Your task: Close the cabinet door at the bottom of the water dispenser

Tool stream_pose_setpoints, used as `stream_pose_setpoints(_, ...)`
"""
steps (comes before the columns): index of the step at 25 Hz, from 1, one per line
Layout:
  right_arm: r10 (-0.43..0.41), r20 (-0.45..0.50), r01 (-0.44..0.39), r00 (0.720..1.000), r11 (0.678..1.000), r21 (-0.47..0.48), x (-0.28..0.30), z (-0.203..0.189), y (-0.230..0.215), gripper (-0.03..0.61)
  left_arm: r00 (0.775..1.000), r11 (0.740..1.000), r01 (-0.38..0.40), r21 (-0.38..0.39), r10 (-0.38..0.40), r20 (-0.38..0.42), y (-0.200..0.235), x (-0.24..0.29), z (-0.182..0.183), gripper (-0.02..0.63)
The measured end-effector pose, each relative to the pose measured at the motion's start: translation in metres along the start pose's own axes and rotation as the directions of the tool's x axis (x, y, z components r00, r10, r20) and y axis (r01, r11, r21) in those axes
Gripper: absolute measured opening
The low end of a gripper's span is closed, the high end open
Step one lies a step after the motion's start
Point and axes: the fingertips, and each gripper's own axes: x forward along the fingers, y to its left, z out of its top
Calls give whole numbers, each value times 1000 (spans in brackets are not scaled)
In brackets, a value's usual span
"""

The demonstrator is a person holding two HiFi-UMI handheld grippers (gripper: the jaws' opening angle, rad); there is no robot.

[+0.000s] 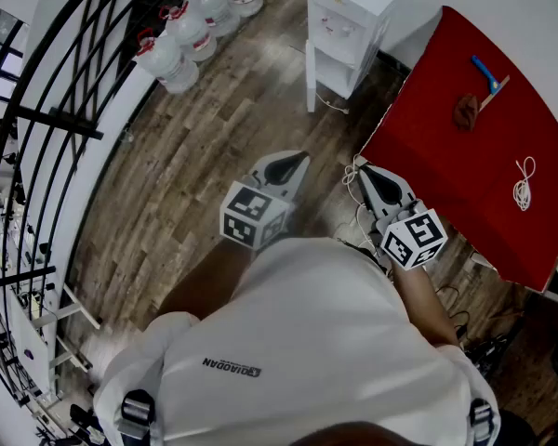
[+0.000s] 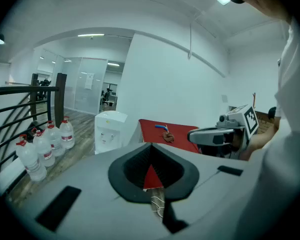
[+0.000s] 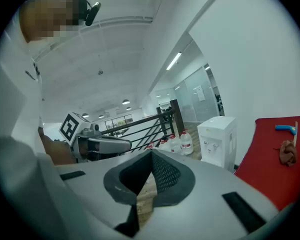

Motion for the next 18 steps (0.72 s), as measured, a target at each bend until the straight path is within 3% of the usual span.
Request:
stream_pose_setpoints(8, 13, -9, -13, 1000, 1000, -5, 7, 1, 1, 20, 1000, 1000, 13, 4, -14, 5, 1, 1, 4, -8)
stream_pose_setpoints(18, 20, -5, -20, 1000, 998, 66, 17, -2, 0, 21, 1000, 1000, 12, 6, -12, -16, 6, 0, -1, -8)
